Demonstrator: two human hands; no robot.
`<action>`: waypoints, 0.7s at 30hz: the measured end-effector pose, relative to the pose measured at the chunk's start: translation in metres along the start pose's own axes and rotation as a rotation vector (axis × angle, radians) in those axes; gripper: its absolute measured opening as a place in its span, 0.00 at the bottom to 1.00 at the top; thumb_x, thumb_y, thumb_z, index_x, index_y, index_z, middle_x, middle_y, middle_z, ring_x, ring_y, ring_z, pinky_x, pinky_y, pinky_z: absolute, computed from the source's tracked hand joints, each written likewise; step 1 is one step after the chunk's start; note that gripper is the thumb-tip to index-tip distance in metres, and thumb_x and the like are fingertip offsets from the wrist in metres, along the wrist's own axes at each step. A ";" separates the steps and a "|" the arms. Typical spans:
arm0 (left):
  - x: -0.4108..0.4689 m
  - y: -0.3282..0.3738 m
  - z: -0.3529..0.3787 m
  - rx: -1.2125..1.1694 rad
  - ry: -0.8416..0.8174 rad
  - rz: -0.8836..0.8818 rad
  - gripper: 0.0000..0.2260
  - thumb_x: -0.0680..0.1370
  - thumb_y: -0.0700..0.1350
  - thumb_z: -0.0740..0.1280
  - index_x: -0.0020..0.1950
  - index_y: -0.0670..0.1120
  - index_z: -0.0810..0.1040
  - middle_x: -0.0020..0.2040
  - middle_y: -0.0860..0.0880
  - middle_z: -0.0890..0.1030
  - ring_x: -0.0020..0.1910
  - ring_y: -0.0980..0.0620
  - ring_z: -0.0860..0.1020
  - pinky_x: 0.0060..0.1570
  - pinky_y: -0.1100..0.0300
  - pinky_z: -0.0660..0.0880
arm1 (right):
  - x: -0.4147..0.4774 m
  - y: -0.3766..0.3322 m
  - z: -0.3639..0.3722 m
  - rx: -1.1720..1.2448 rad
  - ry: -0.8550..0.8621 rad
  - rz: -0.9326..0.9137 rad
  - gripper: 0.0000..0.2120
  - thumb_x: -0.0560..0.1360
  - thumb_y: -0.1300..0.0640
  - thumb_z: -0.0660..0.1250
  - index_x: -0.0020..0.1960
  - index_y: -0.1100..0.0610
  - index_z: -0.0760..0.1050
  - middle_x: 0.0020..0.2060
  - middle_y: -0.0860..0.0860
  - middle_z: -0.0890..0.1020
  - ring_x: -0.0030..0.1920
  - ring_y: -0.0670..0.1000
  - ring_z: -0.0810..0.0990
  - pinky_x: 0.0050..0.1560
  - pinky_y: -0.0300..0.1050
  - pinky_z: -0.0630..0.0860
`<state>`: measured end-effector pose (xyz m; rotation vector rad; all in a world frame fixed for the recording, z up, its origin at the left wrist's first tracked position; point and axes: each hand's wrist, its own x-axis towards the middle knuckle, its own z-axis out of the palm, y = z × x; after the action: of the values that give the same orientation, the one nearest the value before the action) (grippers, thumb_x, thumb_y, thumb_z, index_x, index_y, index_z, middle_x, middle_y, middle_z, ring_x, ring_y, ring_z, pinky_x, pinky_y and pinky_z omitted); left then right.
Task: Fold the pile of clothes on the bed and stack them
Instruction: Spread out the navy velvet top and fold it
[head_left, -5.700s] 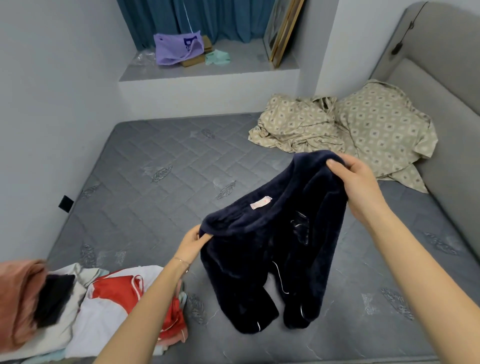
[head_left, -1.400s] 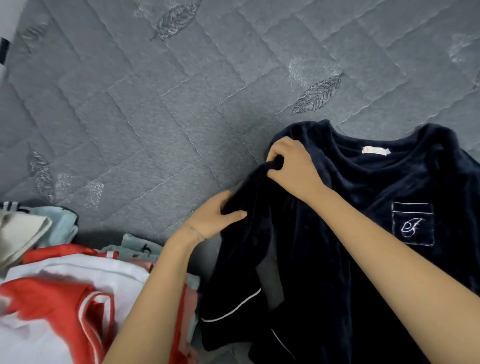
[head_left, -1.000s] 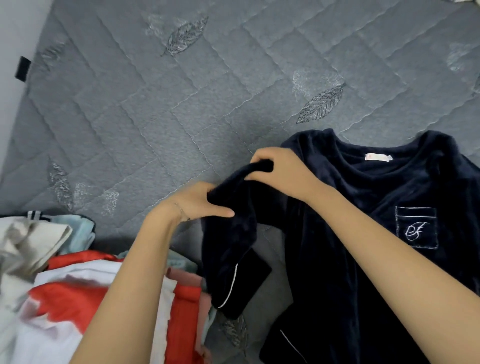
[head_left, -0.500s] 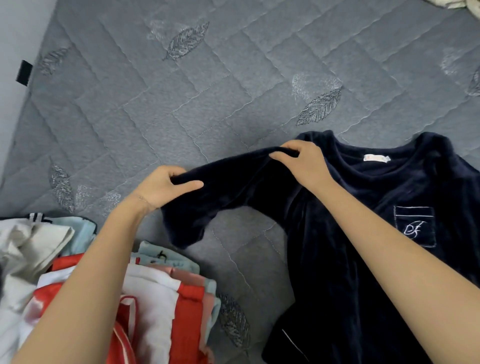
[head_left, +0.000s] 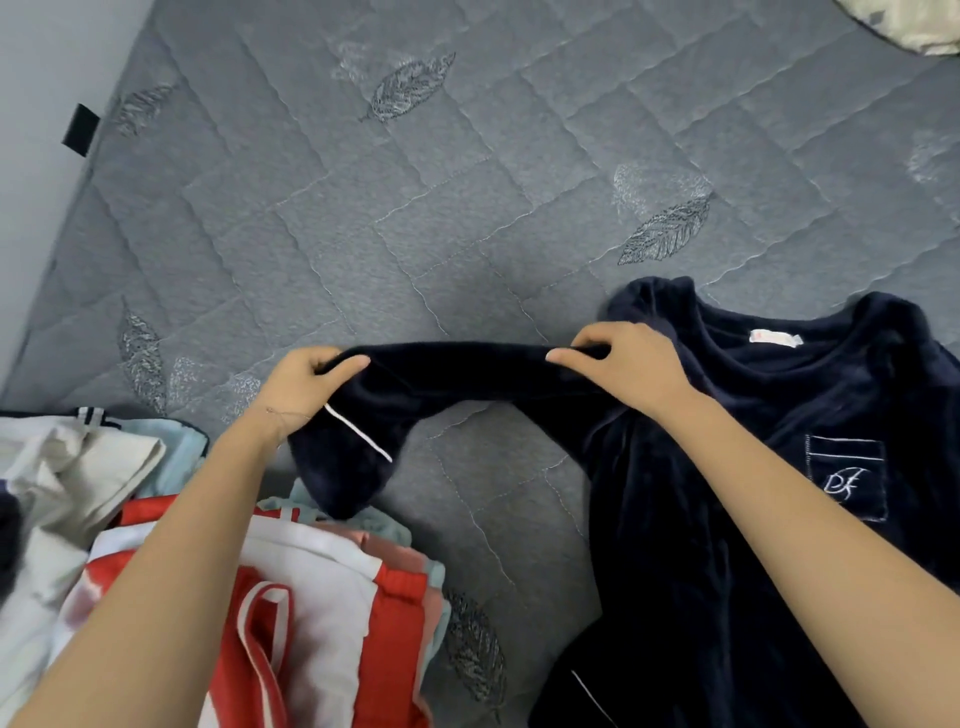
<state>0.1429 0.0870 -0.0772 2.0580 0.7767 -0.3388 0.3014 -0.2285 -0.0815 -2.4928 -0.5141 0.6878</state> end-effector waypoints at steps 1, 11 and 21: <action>0.003 -0.003 -0.005 0.018 -0.018 -0.006 0.22 0.76 0.53 0.68 0.36 0.34 0.73 0.31 0.46 0.68 0.33 0.52 0.67 0.38 0.56 0.65 | 0.000 -0.003 0.003 -0.009 -0.026 -0.030 0.16 0.69 0.32 0.67 0.41 0.45 0.80 0.39 0.38 0.80 0.43 0.41 0.77 0.46 0.40 0.69; 0.023 -0.031 -0.020 0.836 0.384 0.023 0.16 0.76 0.56 0.67 0.56 0.46 0.80 0.54 0.39 0.78 0.55 0.37 0.75 0.57 0.46 0.65 | 0.019 -0.045 0.054 -0.146 0.259 -0.235 0.17 0.77 0.50 0.66 0.64 0.48 0.75 0.58 0.49 0.76 0.62 0.53 0.69 0.64 0.47 0.55; -0.001 0.003 0.068 0.691 0.239 0.291 0.25 0.80 0.55 0.61 0.76 0.50 0.62 0.76 0.44 0.61 0.76 0.44 0.55 0.72 0.39 0.45 | -0.029 -0.007 0.062 -0.251 0.161 -0.020 0.30 0.77 0.41 0.62 0.76 0.49 0.60 0.76 0.54 0.58 0.77 0.57 0.49 0.74 0.56 0.41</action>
<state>0.1476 0.0298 -0.1142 2.8624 0.5196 -0.2115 0.2420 -0.2142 -0.1130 -2.7435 -0.5958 0.4312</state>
